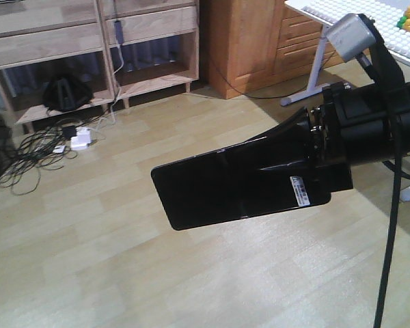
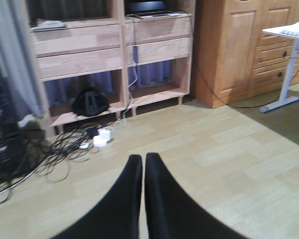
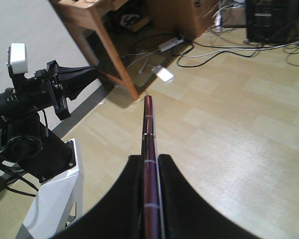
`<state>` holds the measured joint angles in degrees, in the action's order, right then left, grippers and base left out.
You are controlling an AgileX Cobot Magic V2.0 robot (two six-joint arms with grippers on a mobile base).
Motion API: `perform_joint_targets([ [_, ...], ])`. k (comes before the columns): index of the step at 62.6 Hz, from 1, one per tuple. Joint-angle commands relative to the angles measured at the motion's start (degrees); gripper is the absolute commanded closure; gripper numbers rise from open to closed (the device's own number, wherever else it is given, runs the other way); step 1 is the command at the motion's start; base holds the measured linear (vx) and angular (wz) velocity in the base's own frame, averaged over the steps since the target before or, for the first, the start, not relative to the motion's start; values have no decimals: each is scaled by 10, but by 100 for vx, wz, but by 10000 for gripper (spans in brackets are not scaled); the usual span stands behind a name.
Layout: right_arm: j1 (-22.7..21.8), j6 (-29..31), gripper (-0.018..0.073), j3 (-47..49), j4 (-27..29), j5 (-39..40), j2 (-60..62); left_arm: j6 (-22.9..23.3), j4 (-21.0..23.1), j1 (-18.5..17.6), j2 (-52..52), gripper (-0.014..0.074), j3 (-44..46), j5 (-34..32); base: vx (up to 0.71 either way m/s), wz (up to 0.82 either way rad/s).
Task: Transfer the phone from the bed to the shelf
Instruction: 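Hold the phone raised while the base drives to the wooden shelf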
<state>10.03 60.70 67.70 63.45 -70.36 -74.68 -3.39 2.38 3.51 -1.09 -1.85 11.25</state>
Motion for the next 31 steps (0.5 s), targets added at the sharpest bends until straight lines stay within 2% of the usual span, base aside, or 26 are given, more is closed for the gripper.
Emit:
perform_joint_targets([
  [1, -1, 0, 561, 14, 47, -33, 17, 0, 5, 0, -5, 595, -4, -40, 44, -26],
  [31, -1, 0, 561, 14, 47, -33, 17, 0, 5, 0, -5, 595, -4, -40, 45, -15],
])
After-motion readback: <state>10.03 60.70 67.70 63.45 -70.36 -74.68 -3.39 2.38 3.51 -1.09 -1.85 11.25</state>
